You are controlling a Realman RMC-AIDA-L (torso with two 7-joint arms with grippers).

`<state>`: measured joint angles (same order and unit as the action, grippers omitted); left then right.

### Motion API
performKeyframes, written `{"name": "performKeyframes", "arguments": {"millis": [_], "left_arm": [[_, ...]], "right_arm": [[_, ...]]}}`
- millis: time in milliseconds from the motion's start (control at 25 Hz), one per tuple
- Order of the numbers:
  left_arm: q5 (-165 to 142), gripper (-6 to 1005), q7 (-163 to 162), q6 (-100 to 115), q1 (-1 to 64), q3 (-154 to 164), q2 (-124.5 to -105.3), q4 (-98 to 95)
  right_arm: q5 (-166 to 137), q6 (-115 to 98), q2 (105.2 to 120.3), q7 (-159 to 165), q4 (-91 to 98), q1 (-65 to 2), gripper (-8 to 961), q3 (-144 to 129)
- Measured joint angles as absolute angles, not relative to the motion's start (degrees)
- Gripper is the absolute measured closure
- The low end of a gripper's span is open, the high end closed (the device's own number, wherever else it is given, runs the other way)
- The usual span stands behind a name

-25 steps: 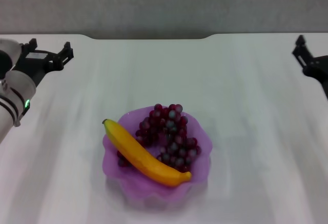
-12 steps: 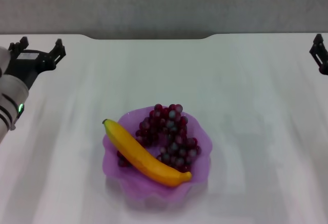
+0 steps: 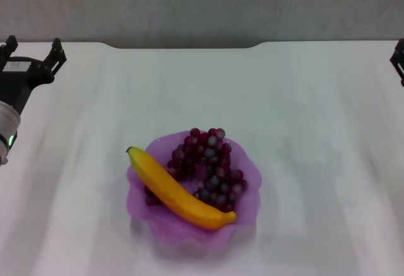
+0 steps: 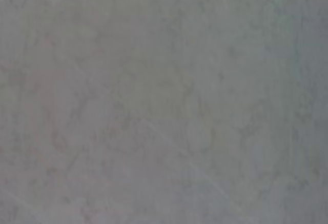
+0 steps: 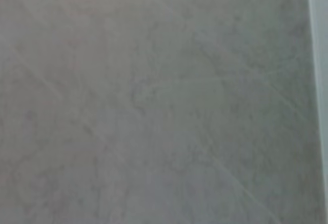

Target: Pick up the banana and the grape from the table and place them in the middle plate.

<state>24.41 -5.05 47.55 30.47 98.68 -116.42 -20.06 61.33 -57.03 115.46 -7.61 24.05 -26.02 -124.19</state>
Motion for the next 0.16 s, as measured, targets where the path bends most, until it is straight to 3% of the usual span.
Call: {"name": "performKeyframes", "arguments": {"millis": [160], "left_arm": [[24.7, 105, -5.1, 48.6, 30.8, 98.6, -116.44, -18.0]], "right_arm": [[62.5, -57.4, 115.52, -6.6, 24.0, -26.7, 62, -124.7]]}}
